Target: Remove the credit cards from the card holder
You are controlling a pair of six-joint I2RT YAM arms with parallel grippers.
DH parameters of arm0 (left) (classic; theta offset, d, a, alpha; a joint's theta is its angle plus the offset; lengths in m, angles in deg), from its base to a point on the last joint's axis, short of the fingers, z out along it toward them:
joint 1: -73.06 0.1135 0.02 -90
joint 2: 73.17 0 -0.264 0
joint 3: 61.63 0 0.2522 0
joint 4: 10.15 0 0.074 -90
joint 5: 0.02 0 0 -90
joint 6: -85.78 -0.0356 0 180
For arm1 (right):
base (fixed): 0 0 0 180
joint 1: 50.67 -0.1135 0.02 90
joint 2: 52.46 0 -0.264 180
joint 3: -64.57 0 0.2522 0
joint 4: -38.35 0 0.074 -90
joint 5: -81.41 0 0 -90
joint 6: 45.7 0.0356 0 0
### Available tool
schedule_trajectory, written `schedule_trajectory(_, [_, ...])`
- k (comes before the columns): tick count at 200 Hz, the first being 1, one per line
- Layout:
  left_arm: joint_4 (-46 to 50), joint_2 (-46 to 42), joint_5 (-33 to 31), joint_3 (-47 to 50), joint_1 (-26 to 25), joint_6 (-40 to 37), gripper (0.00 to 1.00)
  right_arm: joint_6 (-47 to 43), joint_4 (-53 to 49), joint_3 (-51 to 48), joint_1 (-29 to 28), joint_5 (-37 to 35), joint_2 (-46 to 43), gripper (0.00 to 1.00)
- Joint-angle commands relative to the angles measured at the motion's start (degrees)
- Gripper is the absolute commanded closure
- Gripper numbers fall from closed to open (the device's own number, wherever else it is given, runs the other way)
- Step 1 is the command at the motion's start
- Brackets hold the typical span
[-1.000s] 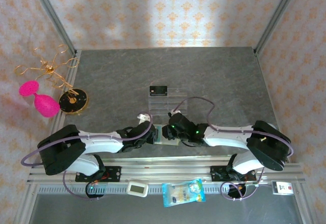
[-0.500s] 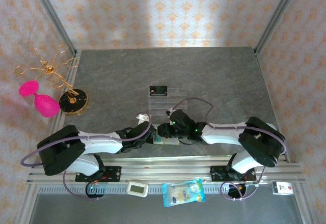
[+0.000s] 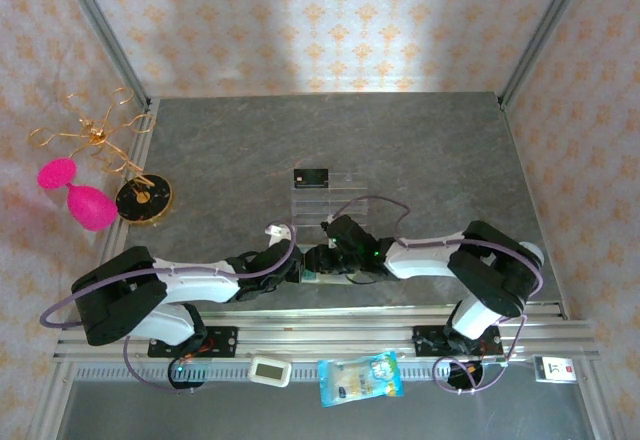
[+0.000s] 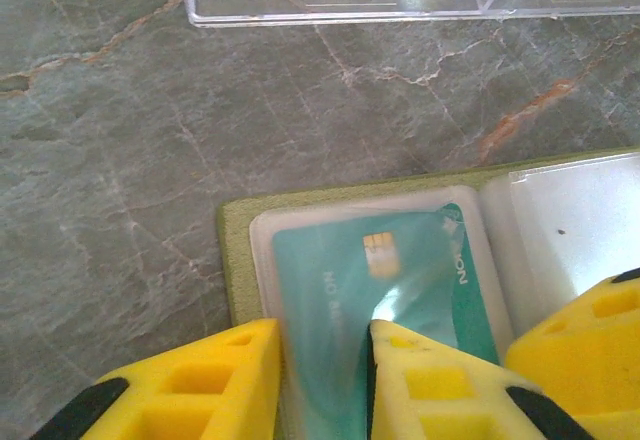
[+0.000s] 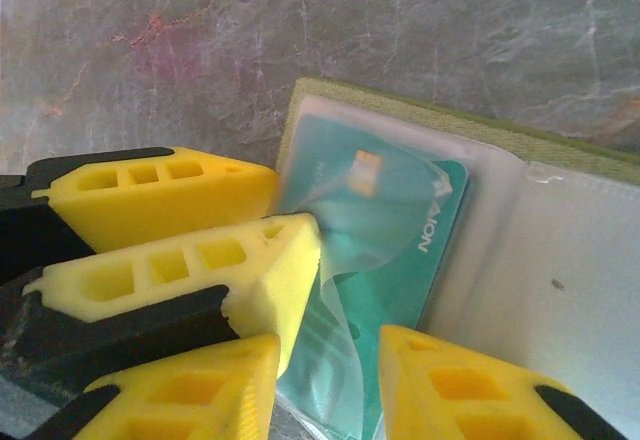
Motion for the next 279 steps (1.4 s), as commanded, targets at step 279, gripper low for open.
schedule_trajectory(279, [-2.4,-3.0,5.1,3.8,-0.8,1.0,0.66,10.0,-11.4,10.3,0.9,-6.4,0.0,0.56])
